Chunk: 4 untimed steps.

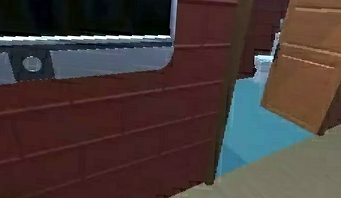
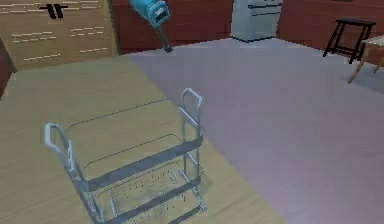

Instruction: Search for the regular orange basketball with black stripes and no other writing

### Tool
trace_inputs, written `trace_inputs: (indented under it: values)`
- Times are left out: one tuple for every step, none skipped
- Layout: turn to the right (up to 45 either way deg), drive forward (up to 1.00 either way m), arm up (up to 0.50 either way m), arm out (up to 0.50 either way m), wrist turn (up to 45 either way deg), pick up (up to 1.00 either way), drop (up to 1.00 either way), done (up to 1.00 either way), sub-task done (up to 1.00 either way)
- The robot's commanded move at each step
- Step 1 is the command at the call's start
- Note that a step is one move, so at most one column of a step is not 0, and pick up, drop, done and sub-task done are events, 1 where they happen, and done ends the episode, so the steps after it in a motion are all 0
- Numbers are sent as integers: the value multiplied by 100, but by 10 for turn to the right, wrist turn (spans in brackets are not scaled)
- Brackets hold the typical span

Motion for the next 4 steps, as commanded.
trace_inputs:
  values:
    - [450,0,0,0,0,0,0,0,0]
    - [450,0,0,0,0,0,0,0,0]
    - [450,0,0,0,0,0,0,0,0]
    - [120,0,0,0,0,0,0,0,0]
